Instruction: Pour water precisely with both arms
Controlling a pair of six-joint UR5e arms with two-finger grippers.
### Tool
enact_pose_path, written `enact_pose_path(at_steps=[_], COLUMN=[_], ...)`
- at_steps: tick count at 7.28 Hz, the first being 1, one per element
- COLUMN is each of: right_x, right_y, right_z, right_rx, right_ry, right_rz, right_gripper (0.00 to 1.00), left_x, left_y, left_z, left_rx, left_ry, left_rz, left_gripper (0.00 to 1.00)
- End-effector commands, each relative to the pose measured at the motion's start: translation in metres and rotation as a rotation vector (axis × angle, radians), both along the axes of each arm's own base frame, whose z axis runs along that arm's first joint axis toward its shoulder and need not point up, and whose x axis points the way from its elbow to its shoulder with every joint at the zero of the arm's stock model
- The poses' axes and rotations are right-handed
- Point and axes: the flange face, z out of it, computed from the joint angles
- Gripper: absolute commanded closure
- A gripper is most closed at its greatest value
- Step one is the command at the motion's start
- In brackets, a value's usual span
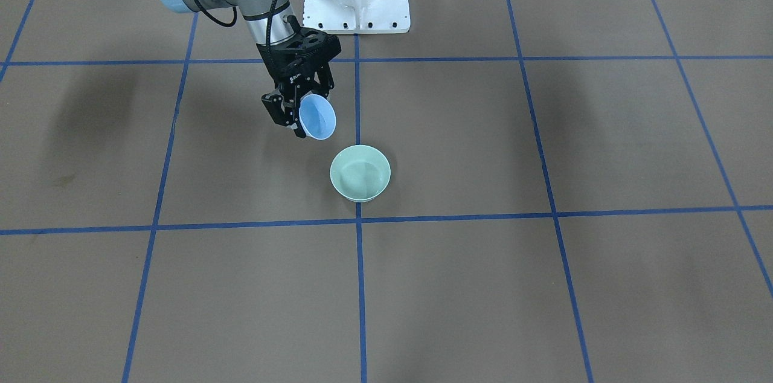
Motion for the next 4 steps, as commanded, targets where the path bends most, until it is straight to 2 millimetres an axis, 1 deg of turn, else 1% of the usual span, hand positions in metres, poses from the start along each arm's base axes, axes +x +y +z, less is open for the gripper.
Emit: enact_pose_path(at_steps=[1, 4], right_x=[-0.005, -0.010], right_y=[-0.001, -0.004], right_z=[-0.003, -0.024], right_rx=[-0.023, -0.040], right_ry=[0.063, 0.092], right_rz=[-0.023, -0.024], right_gripper=[1.00, 1.00], left_x=[0.000, 0.000], left_y=[0.000, 0.000], left_z=[0.000, 0.000], left_rx=[0.000, 0.000], left_ry=[-0.001, 0.001], left_rz=[0.000, 0.000], left_gripper=[0.00, 0.00])
